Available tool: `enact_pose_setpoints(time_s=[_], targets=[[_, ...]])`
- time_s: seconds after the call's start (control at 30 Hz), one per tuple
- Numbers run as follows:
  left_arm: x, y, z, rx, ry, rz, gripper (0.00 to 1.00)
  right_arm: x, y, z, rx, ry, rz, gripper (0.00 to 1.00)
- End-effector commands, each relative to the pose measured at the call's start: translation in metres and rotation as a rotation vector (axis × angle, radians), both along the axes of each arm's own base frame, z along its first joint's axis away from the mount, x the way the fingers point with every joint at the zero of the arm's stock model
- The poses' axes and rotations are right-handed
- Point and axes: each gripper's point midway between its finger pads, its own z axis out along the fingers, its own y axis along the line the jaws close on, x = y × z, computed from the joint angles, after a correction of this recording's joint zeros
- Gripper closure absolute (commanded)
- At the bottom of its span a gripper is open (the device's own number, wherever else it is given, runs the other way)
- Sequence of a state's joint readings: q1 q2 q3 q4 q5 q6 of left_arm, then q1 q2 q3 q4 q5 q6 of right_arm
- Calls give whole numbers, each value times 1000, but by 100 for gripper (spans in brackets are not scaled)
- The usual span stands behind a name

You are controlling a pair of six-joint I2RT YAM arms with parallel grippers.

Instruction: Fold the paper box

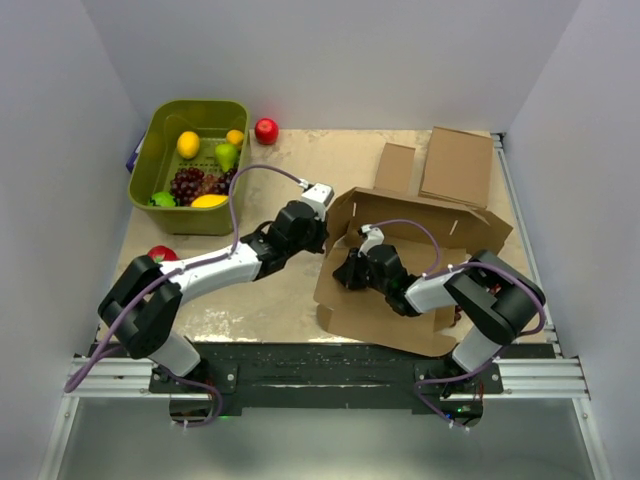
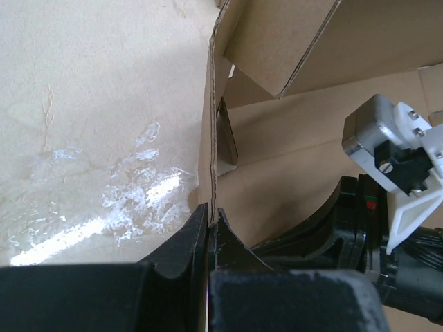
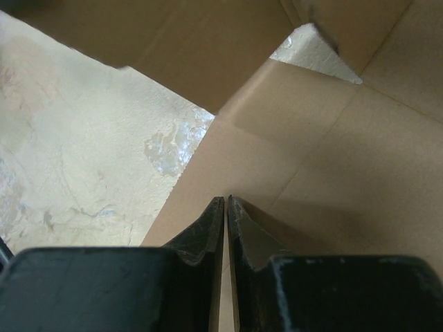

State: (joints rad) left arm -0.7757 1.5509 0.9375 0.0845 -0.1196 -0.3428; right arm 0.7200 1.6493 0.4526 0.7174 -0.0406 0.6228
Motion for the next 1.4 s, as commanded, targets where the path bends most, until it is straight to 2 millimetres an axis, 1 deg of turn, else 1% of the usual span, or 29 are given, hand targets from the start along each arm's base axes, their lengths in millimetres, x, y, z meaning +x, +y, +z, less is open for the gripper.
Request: enact_pose_setpoints(time_s=[0.0,0.07,0.13,0.17,0.23,0.27,0.3,0.4,0.47,0.5,0.53,0.57,0.6,0.63,0.7,0.73,0.8,0.83,0.87,0.9,0.93,0.97,1.03,1.07,1.13,1.17,1.23,1.3,1.37], targets=[[-9,-13,-7,-44,-12,11,100,8,-5,-6,-35,-8,-46,89],[-12,-14,-14,-5,-23,21,100,8,-5,-4,-30,-11,-47,89],[-11,-9,-21,33,-35,54,100,8,-5,-2,-27,-17,-50,87],[-14,-11,-22,45,-42,53,100,7,-6,1,-25,-17,-48,84],[-13,-6,-27,82,-57,86,100,5,-6,8,-11,-21,-48,76],[-15,-7,-28,94,-60,89,100,2,-8,19,6,-30,-51,63],[-16,-5,-30,108,-58,97,100,0,-10,24,18,-33,-55,54],[-14,-1,-31,129,-65,121,100,-7,-18,49,62,-46,-80,35],[-15,1,-33,137,-64,124,100,-12,-27,53,57,-45,-104,25],[-14,0,-33,135,-68,125,100,-10,-31,74,84,-88,-124,21],[-14,0,-34,137,-66,123,100,-10,-36,80,83,-98,-144,13],[-13,-1,-34,140,-66,124,100,-8,-44,86,71,-111,-180,12],[-13,-1,-35,142,-66,125,100,-9,-47,108,114,-155,-190,11],[-13,0,-36,146,-66,125,100,-9,-51,121,145,-168,-218,2],[-13,1,-37,152,-67,129,100,-6,-67,138,174,-168,-317,1],[-12,2,-35,149,-71,132,100,-7,-70,169,258,-205,-344,1],[-13,3,-36,151,-71,137,100,-4,-85,189,303,-223,-429,1],[-13,3,-34,148,-74,139,100,-3,-92,211,383,-221,-485,1],[-13,4,-35,146,-74,140,100,-1,-104,206,361,-188,-545,1],[-14,4,-33,140,-77,139,100,2,-110,212,371,-185,-579,1],[-14,4,-33,138,-77,138,100,6,-111,224,393,-188,-591,1],[-15,3,-32,133,-78,134,100,10,-117,224,385,-176,-617,1],[-16,3,-29,125,-83,124,100,17,-116,232,412,-154,-622,3],[-16,3,-29,129,-83,122,100,25,-124,233,423,-149,-655,5],[-16,4,-26,125,-90,126,100,31,-124,235,467,-112,-662,5],[-16,4,-26,125,-90,126,100,38,-132,231,471,-100,-697,5],[-16,4,-24,118,-92,128,100,43,-140,228,519,-78,-746,6],[-17,4,-23,113,-94,122,100,44,-147,228,591,-69,-788,8],[-17,4,-25,118,-92,121,100,42,-156,221,624,-77,-839,11]])
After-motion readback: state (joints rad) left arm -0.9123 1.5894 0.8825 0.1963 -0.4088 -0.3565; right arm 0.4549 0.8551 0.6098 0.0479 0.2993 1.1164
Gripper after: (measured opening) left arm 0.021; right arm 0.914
